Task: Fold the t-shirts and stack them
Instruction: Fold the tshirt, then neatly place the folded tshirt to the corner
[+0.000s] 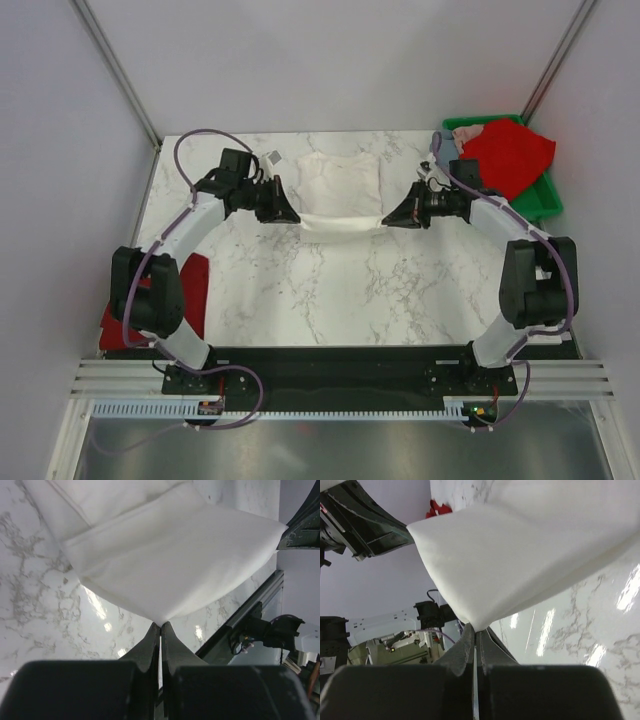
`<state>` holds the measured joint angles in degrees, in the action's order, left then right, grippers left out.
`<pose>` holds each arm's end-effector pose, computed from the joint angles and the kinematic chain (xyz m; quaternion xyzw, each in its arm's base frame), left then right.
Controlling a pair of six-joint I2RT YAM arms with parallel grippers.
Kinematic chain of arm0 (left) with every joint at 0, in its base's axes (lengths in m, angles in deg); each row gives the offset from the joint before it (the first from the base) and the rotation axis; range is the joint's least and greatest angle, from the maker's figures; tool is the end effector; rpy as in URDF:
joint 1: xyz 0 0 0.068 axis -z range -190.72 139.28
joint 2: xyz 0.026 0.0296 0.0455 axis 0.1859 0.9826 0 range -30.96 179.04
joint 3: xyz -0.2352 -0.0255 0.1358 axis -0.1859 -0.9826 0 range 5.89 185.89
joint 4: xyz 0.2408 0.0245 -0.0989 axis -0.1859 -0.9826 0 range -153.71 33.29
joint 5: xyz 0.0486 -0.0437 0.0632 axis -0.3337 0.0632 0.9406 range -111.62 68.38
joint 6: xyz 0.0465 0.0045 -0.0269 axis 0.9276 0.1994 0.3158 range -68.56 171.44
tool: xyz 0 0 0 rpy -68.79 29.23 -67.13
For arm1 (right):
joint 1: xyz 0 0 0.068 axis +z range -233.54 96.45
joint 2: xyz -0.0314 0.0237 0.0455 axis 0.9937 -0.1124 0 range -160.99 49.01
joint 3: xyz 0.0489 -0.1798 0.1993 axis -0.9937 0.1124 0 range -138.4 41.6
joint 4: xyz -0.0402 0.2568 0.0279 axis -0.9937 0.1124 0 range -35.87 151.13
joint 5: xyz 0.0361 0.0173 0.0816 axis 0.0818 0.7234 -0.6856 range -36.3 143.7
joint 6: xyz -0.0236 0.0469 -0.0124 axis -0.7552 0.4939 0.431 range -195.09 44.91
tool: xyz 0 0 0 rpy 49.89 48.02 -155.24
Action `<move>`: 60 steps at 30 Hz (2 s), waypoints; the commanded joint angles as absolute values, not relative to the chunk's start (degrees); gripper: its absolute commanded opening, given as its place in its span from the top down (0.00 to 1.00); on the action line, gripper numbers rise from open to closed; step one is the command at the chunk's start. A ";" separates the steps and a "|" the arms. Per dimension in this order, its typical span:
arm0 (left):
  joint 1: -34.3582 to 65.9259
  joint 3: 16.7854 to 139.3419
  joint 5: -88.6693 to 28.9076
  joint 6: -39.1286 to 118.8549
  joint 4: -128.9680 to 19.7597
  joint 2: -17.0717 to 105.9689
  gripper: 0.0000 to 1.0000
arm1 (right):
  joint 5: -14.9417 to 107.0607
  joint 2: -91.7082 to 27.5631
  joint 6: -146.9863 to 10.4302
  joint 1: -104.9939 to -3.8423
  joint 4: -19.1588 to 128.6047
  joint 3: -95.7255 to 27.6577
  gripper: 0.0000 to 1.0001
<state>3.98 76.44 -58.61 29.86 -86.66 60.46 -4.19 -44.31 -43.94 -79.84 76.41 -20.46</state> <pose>0.3249 -0.1073 0.2668 0.0524 0.8982 -0.3830 0.2091 0.3284 0.0515 0.2265 0.0501 0.8434 0.5205 0.1235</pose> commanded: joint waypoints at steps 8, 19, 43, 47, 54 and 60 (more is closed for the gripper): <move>2.64 98.61 -53.35 38.51 -83.17 79.50 0.98 | -1.94 -67.08 -46.70 -81.00 70.92 -49.42 1.00; 2.12 120.57 -46.94 44.58 -80.97 96.82 0.98 | 0.96 -87.12 -42.23 -80.82 61.87 -74.46 1.00; 1.68 108.47 -44.37 35.19 -81.50 93.23 0.23 | 0.43 -89.24 -51.61 -78.45 66.16 -76.00 0.44; 1.41 108.20 -45.96 32.29 -79.39 96.56 0.25 | 2.98 -90.73 -54.70 -78.62 70.21 -75.38 0.41; 0.98 111.18 -47.80 27.89 -75.79 102.89 0.29 | 4.83 -94.60 -56.28 -78.62 71.88 -76.44 0.41; 1.06 113.82 -50.44 23.50 -71.75 109.21 0.35 | 5.80 -95.83 -58.39 -78.54 73.46 -75.73 0.41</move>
<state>1.05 112.24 -48.38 27.70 -74.60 104.85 5.19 -95.32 -55.59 -78.75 72.78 -75.50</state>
